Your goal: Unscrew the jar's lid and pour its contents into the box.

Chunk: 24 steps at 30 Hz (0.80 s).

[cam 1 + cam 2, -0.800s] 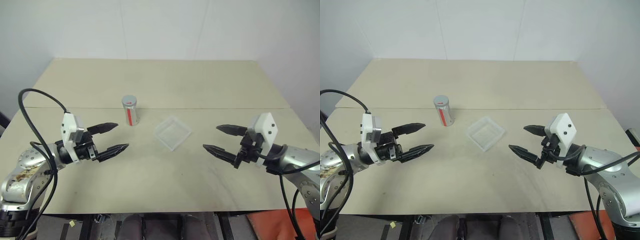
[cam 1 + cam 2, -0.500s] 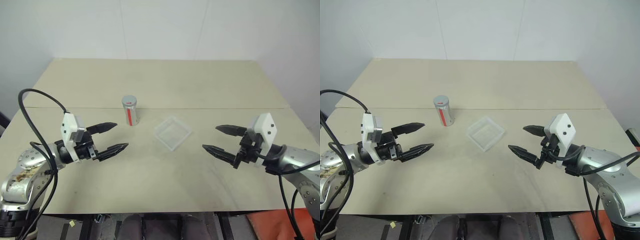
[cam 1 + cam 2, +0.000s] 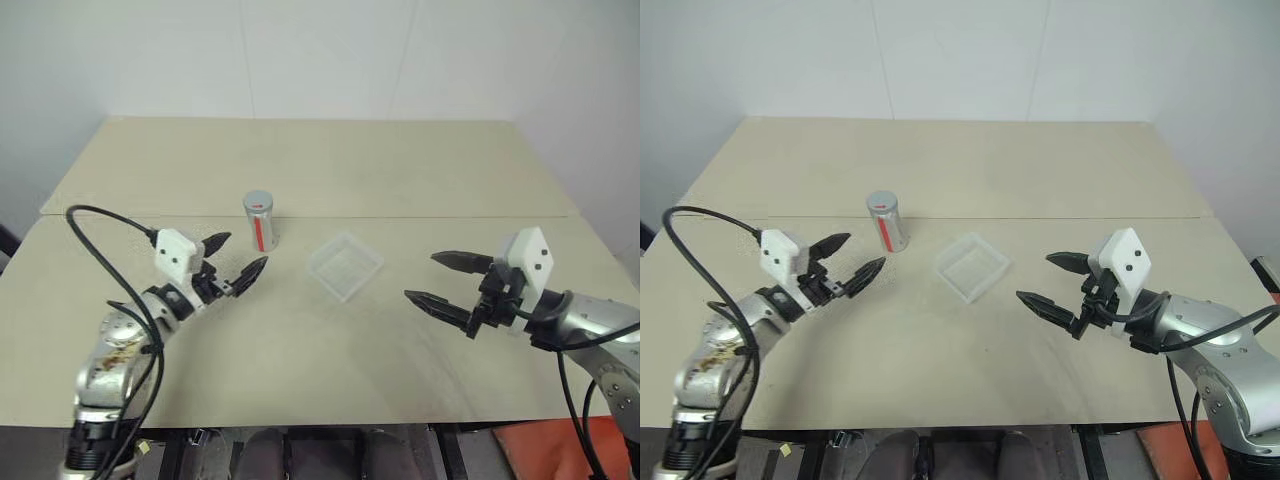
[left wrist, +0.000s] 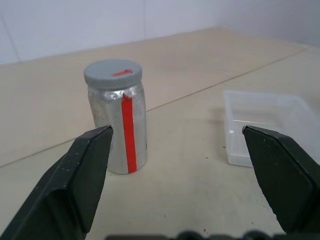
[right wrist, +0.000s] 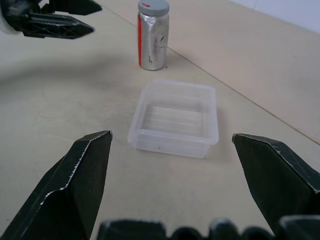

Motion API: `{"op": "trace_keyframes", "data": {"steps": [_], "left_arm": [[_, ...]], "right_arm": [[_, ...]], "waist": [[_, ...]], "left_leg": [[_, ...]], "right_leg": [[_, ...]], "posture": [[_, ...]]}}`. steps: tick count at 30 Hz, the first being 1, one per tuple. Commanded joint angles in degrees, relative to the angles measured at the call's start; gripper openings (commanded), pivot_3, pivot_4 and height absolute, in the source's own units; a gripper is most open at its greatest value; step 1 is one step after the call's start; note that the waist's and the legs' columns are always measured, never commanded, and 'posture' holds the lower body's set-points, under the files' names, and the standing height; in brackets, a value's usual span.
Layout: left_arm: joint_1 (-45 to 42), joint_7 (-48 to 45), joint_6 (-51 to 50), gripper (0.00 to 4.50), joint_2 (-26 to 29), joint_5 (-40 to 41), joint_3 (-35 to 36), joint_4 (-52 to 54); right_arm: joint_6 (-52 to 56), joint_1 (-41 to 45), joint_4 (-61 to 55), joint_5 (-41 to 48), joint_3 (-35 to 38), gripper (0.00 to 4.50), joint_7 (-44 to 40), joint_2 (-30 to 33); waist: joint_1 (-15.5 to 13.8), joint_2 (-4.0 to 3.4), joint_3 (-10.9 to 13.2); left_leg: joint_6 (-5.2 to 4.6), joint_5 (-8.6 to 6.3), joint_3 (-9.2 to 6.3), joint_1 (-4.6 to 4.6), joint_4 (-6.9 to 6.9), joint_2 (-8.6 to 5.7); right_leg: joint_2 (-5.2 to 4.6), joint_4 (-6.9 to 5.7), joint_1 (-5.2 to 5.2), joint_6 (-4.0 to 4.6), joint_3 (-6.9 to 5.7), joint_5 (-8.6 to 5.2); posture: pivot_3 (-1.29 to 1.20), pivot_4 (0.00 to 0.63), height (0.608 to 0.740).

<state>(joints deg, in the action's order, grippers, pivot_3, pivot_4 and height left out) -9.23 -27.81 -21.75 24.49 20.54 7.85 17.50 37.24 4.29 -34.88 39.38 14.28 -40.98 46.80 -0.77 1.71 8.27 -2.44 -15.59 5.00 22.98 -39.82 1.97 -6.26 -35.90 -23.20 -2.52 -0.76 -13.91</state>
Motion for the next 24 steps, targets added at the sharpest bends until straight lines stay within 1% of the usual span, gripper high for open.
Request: {"op": "trace_keyframes", "data": {"steps": [1,4,8,12,15,24], "left_arm": [[-3.33,8.72,0.34,4.5,-3.77,-5.81,-2.12,-1.32],[-4.85,13.6,0.92,4.5,-7.69,-8.71,-3.34,-3.35],[-6.15,16.51,2.32,4.5,-11.13,-10.74,-4.31,-5.59],[-7.58,18.88,4.03,4.5,-13.25,-12.86,-4.77,-8.77],[-10.18,23.04,8.75,4.5,-15.05,-16.74,-5.3,-14.29],[-14.39,25.38,14.31,4.5,-18.49,-18.8,-6.3,-23.01]], "right_arm": [[-0.58,0.47,-2.34,0.64,1.17,4.46,0.31,-0.02],[-0.46,0.5,-2.47,0.64,1.29,4.46,0.45,-0.03],[-0.41,0.44,-2.85,0.73,1.25,4.46,0.55,-0.04],[-0.49,0.41,-2.95,0.77,1.27,4.46,0.59,-0.07],[-0.55,0.36,-2.99,0.73,1.29,4.46,0.55,-0.04],[-0.54,0.82,-3.07,0.86,1.24,4.46,0.4,0.06]], "waist": [[-0.22,0.02,-0.01],[-0.13,0.03,-0.02],[-0.04,0.04,-0.02],[-0.04,0.04,-0.02],[-0.18,0.05,-0.02],[-0.16,0.06,-0.02]], "left_leg": [[0.0,0.0,-0.02,0.01,-0.01,-0.01],[-0.01,-0.01,-0.03,0.01,-0.01,-0.03],[-0.02,-0.01,-0.03,0.04,0.0,-0.03],[-0.02,-0.01,-0.03,0.02,-0.01,-0.03],[-0.02,-0.01,-0.04,-0.01,-0.02,-0.05],[-0.04,-0.02,-0.05,0.1,-0.03,-0.05]], "right_leg": [[-0.01,0.0,0.02,0.0,-0.03,0.0],[-0.02,0.01,0.04,-0.01,-0.02,0.01],[-0.02,0.05,0.02,-0.01,-0.04,0.01],[-0.02,0.02,0.01,-0.01,-0.04,0.01],[-0.03,0.01,0.06,-0.01,-0.04,0.01],[-0.04,0.08,0.01,-0.03,-0.09,0.02]], "posture": [[0.0,0.15,0.74],[0.0,0.15,0.74],[0.0,0.15,0.74],[0.0,0.15,0.74],[0.0,0.15,0.74],[0.0,0.15,0.74]]}}
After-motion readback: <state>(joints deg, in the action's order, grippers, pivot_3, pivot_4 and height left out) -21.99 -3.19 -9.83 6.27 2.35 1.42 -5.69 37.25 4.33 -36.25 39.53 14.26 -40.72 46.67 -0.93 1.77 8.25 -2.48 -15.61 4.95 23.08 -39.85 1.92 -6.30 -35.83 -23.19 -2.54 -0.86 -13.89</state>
